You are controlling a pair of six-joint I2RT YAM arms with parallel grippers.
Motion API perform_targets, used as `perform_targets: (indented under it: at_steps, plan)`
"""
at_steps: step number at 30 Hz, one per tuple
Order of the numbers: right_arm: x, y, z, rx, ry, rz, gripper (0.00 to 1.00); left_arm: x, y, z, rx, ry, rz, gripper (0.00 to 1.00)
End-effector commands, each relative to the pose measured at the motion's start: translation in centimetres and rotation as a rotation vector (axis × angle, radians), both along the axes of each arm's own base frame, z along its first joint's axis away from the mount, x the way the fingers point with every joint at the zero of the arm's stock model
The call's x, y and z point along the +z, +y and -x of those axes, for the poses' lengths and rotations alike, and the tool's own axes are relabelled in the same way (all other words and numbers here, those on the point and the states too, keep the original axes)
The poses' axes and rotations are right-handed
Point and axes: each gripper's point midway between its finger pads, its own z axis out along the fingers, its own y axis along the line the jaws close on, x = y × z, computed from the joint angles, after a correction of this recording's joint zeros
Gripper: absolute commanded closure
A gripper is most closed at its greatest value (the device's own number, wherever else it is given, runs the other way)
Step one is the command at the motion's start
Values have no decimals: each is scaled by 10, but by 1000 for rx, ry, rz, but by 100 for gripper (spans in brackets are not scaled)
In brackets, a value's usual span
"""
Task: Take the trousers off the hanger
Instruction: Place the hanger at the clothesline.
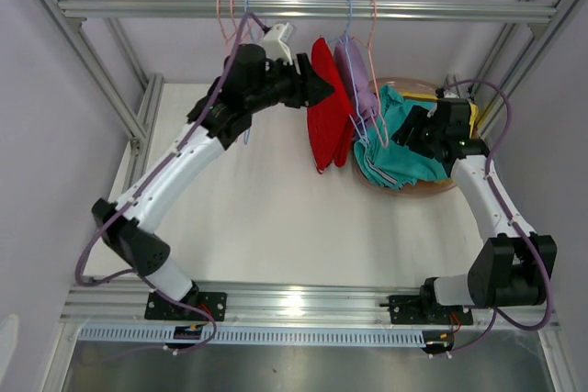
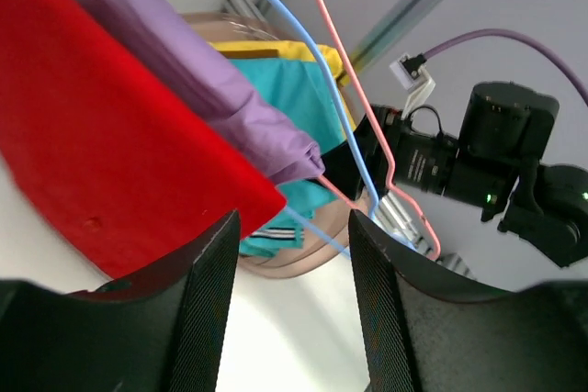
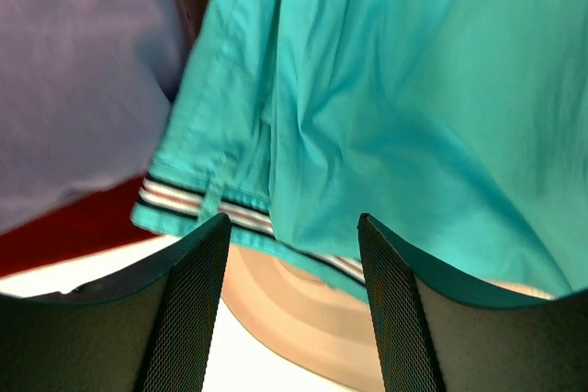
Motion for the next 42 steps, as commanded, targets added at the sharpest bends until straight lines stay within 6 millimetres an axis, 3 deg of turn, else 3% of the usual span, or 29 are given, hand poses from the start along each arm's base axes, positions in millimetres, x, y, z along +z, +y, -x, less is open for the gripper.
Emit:
perform_targets:
  at_steps: [1, 4, 10, 20, 21, 29, 34, 42]
  plan:
    - [-8, -5, 20, -6, 34, 48, 37, 35, -32, -4, -102, -36, 143, 44]
    - [-17, -6, 25, -13, 40, 70, 37, 42, -45, -7, -144, -35, 194, 45]
    - [-36, -4, 28, -1, 74, 65, 37, 39, -64, -19, -178, -19, 243, 44]
    - [-41, -4, 23, 2, 82, 54, 37, 40, -79, -36, -188, -14, 260, 44]
    - [-41, -4, 23, 5, 80, 54, 37, 30, -83, -42, -185, 3, 245, 44]
    - [-40, -6, 22, 5, 71, 31, 36, 7, -86, -61, -165, 27, 215, 43]
    - [-42, -9, 20, 2, 71, 14, 36, 2, -88, -68, -166, 36, 232, 44]
    - [-47, -11, 19, -2, 80, 2, 36, 2, -97, -67, -213, 73, 292, 59]
